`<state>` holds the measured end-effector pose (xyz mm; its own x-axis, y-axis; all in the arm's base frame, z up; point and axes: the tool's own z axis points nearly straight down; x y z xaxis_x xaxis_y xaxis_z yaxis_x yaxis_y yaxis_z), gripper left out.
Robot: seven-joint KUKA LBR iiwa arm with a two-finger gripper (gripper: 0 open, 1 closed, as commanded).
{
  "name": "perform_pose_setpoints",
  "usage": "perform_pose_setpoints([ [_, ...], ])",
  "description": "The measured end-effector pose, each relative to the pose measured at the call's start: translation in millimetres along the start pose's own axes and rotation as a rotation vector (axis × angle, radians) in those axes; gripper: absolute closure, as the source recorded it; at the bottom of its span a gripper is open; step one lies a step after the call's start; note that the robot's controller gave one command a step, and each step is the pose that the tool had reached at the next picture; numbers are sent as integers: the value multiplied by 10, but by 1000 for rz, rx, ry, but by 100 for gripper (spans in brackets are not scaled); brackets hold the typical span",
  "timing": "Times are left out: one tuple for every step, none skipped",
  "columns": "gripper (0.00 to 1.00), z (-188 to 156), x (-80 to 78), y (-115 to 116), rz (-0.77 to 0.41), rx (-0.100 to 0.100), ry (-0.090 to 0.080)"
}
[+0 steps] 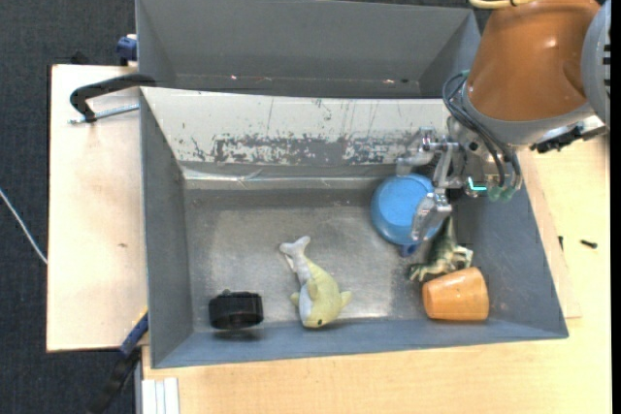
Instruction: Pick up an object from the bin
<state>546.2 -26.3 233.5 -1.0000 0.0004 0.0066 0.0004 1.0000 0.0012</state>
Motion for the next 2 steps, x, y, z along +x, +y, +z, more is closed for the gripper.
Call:
perform_pose_setpoints([
  [0, 1133, 112, -83, -25, 0, 1],
  [0, 1580, -561, -577, -181, -23, 1],
])
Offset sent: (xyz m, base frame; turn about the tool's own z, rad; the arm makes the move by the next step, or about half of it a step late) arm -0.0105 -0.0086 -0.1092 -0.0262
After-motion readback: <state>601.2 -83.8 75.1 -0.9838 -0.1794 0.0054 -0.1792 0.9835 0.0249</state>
